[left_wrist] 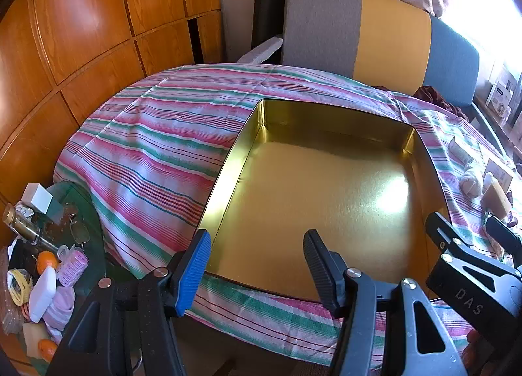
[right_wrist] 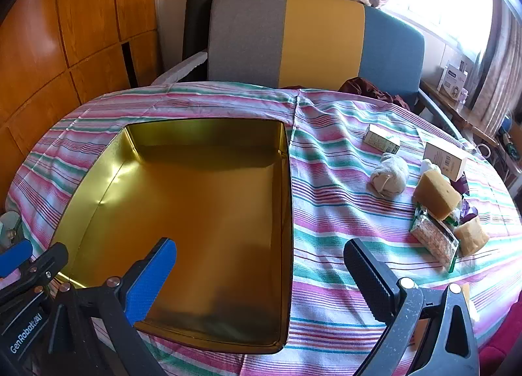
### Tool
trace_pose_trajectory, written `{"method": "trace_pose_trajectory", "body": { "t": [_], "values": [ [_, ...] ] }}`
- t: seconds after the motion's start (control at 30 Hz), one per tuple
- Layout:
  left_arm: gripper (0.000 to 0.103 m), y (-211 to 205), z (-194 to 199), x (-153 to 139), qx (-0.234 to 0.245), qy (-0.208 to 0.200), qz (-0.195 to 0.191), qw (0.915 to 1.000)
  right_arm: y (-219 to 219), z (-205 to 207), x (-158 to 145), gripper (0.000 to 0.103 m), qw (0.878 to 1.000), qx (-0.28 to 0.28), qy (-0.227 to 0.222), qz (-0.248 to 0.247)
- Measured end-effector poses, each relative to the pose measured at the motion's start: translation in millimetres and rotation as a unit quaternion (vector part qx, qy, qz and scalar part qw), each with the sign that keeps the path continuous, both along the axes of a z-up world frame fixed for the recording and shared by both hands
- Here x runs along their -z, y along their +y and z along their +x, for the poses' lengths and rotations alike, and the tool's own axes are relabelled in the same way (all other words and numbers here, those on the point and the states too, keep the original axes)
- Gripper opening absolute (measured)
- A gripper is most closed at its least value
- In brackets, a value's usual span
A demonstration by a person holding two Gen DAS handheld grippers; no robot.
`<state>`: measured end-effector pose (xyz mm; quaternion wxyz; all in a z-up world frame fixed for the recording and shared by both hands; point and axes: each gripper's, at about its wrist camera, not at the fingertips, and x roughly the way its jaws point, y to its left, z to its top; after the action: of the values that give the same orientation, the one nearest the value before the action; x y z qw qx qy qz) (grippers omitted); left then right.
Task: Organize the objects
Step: 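Move both tools from the gold tray toward the items on the cloth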
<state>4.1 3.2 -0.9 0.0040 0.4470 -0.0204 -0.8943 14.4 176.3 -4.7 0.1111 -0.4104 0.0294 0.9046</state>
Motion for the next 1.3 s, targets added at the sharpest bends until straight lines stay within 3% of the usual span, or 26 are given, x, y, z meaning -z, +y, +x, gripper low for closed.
{"method": "trace_pose_trajectory", "body": {
  "t": [0.37, 0.7, 0.9, 1.07, 1.17, 1.3],
  "values": [
    [0.060, 1, -1, 2, 0.002, -0.002, 0.000, 1.0000, 6, 4, -9, 0.103, 1.000, 0.003, 0.021, 0.002],
    [0.060, 5, 2, 4, 0.002, -0.003, -0.002, 1.0000, 20, 18, -43, 0.103, 0.996, 0.000, 0.084, 0.019],
    [0.060, 14, 4, 7, 0.026, -0.013, 0.010, 0.9995, 51, 35, -66, 0.103, 0.993, 0.003, 0.110, 0.034],
    [0.060, 23, 9, 14, 0.078, -0.031, 0.065, 0.9944, 104, 60, -83, 0.103, 0.991, 0.041, 0.116, 0.045],
    [0.060, 27, 17, 15, 0.115, -0.030, 0.132, 0.9842, 144, 81, -86, 0.103, 0.990, 0.068, 0.123, 0.027],
    [0.060, 37, 23, 14, 0.138, -0.035, 0.172, 0.9748, 198, 104, -73, 0.103, 0.989, 0.109, 0.094, 0.031]
  ]
}}
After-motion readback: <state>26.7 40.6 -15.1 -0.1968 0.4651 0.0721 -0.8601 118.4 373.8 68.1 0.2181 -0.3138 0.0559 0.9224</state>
